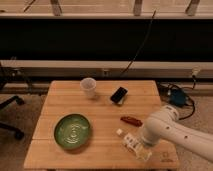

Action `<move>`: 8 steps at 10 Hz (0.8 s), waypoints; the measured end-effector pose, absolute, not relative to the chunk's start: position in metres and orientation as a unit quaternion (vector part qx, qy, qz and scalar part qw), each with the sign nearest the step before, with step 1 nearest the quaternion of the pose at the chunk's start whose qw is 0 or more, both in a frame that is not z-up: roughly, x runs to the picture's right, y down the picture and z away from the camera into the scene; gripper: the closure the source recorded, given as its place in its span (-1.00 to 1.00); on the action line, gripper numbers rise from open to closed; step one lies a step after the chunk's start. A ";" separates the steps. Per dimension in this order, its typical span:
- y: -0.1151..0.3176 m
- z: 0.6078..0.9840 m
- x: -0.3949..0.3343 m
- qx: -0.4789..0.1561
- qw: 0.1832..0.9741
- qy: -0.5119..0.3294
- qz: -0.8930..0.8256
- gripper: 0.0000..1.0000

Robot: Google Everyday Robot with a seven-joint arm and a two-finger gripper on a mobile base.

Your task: Place the bottle in the ceramic bowl

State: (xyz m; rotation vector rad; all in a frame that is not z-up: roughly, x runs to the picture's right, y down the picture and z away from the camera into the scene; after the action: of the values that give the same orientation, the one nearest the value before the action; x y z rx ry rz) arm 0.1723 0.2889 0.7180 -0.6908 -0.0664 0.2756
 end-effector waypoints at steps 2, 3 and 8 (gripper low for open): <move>0.294 0.720 0.173 -0.337 0.931 -0.031 0.138 -0.60; 0.298 0.720 0.173 -0.339 0.930 -0.030 0.139 -0.60; 0.309 0.723 0.170 -0.342 0.929 -0.033 0.140 -0.60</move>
State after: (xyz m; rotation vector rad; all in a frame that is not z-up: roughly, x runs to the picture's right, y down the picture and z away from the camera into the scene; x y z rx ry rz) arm 0.1696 0.3094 0.7231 -0.6997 -0.0686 0.2869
